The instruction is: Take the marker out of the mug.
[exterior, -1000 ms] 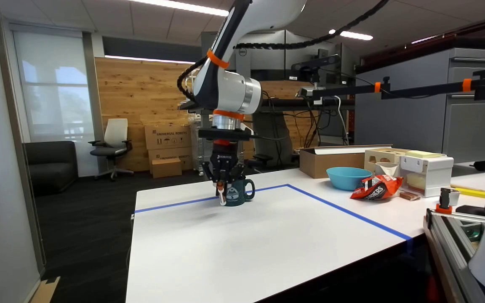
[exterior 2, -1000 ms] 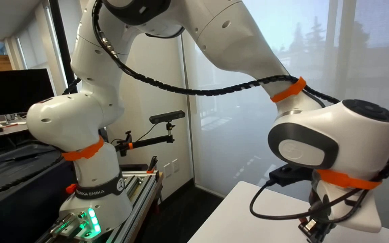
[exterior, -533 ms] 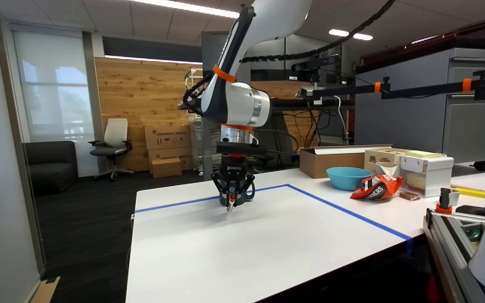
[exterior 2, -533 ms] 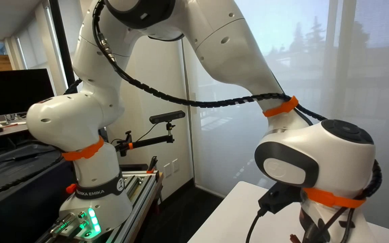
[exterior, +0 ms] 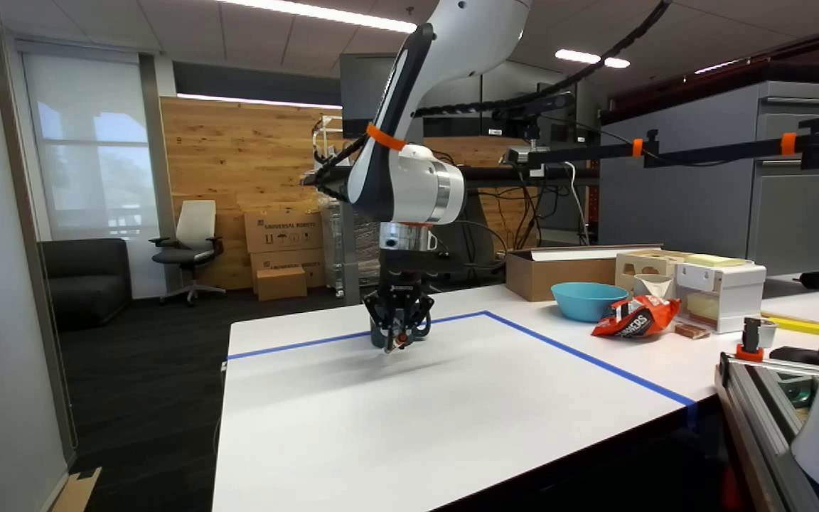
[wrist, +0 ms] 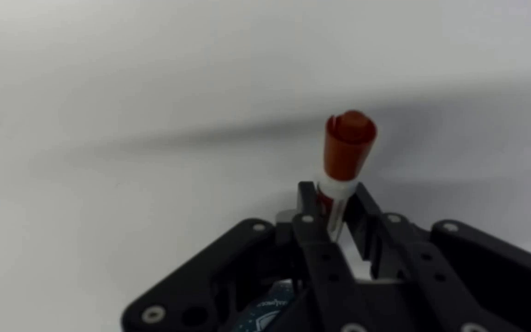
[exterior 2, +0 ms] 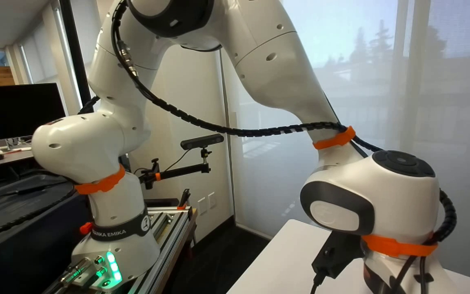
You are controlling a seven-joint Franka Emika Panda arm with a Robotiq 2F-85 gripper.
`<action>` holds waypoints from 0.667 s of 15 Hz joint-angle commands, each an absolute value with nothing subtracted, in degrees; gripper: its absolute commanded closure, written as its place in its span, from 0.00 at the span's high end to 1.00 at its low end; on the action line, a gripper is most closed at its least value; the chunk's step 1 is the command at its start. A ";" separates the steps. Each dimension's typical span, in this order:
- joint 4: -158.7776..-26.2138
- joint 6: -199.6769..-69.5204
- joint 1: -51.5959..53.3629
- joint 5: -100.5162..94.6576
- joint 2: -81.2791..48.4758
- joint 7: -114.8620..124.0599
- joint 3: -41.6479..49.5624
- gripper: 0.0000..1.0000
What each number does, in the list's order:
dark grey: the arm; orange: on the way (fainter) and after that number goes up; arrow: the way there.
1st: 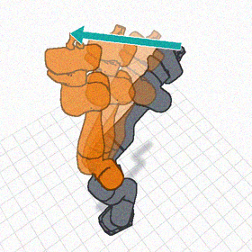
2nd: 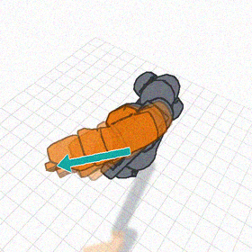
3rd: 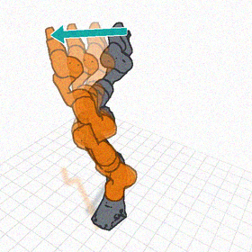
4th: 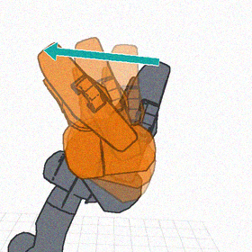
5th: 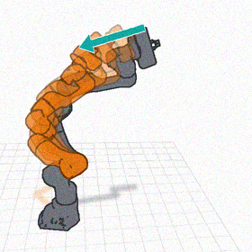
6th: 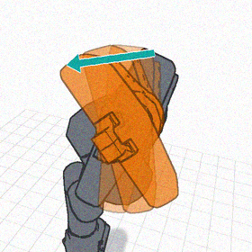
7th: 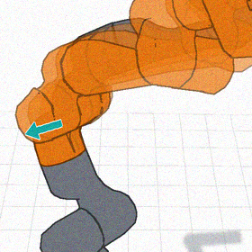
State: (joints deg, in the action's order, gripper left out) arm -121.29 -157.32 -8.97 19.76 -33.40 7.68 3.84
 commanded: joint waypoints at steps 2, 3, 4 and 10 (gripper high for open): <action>-123.11 -162.47 -9.23 18.64 -34.83 7.32 3.42 0.62; -123.41 -163.54 -8.97 18.79 -34.94 8.02 3.50 0.68; -123.57 -164.35 -9.05 18.91 -35.06 8.09 3.31 0.77; -124.94 -170.02 -8.66 20.54 -32.63 11.45 2.01 1.00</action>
State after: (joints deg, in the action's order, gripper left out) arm -122.75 -167.34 -8.94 19.75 -35.50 9.10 2.88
